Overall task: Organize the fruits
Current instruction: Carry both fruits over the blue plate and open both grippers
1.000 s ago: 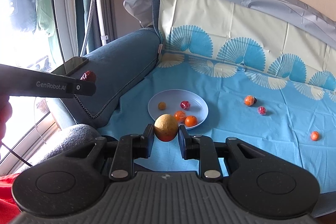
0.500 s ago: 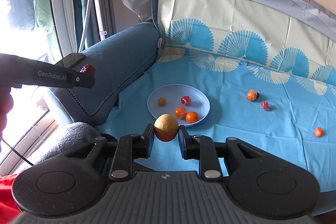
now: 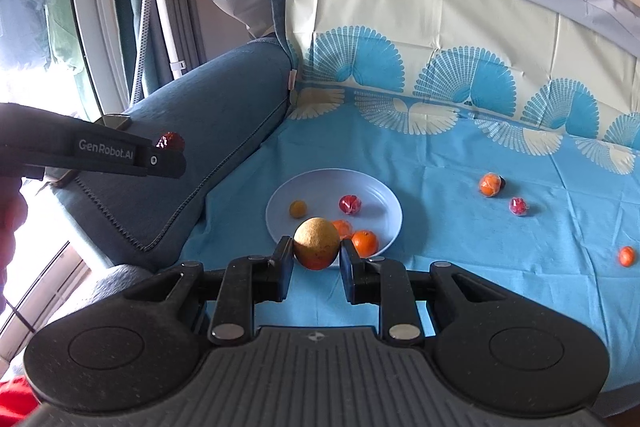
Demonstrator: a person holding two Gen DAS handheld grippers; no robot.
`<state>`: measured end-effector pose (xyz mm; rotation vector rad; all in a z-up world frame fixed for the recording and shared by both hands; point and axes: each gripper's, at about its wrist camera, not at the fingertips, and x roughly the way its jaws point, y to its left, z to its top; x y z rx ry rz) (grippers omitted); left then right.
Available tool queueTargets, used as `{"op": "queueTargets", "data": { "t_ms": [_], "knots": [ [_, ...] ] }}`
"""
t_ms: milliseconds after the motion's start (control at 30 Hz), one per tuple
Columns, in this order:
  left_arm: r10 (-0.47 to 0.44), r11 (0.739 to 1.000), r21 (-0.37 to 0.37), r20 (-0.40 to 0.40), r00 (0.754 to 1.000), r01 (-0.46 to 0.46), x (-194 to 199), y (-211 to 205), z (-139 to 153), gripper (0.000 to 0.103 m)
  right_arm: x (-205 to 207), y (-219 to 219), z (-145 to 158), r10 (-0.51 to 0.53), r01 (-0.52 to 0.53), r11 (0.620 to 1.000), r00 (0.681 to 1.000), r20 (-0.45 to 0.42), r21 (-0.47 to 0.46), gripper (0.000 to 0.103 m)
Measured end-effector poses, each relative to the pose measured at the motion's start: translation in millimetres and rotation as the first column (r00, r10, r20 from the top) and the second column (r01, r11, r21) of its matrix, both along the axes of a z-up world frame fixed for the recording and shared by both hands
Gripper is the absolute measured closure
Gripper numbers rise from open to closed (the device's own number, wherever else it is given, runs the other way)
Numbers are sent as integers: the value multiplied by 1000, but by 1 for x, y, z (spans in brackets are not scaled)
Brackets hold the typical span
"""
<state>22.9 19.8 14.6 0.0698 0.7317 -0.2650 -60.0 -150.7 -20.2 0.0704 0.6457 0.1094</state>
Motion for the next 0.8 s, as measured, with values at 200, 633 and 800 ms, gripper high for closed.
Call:
{"op": "queueTargets", "data": {
  "t_ms": [200, 633, 800],
  "knots": [
    [-20, 1000, 7, -22, 1000, 20, 39, -18, -15, 83, 43, -7, -15, -27, 26, 1000, 1000, -17, -8, 77],
    [-59, 996, 53, -129, 990, 66, 124, -54, -85, 83, 135, -22, -72, -39, 38, 999, 995, -92, -13, 77],
    [-56, 996, 56, -189, 980, 68, 149, -57, -114, 83, 161, -27, -94, -19, 15, 1000, 991, -131, -27, 77]
  ]
}}
